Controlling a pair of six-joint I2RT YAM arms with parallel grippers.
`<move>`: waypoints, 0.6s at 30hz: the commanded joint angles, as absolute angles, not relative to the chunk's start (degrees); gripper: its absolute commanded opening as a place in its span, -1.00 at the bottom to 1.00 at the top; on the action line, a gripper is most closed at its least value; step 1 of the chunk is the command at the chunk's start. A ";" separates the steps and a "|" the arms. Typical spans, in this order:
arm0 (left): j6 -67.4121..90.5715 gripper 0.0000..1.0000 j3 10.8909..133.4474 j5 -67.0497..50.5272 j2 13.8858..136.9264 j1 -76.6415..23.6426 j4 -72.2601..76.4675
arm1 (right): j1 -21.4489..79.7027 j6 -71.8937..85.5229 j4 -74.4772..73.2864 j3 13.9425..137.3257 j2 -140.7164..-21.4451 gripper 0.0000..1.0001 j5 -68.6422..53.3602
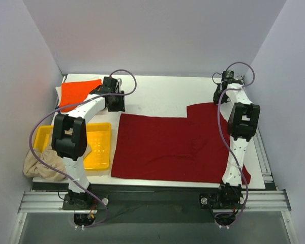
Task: Fold and stack the t-shirts
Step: Grap the side of the flattened tshirt furthest away from the robot with both arms
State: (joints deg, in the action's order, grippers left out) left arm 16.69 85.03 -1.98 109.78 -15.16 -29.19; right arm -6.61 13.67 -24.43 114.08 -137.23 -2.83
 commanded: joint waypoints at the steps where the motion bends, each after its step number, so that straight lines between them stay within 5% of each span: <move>1: 13.62 0.01 90.78 -2.81 113.81 -14.68 -28.64 | -7.21 13.97 -30.06 112.50 -134.30 -1.00 -3.08; 18: 13.89 -0.04 95.44 -2.72 124.45 -13.71 -28.39 | -7.47 13.62 -30.50 111.36 -133.59 -1.00 -4.92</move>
State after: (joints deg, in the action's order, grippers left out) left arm 14.41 92.49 -2.24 123.04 -14.31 -29.39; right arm -7.16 14.02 -25.12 112.92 -136.38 -4.49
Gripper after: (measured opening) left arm 0.489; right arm 0.037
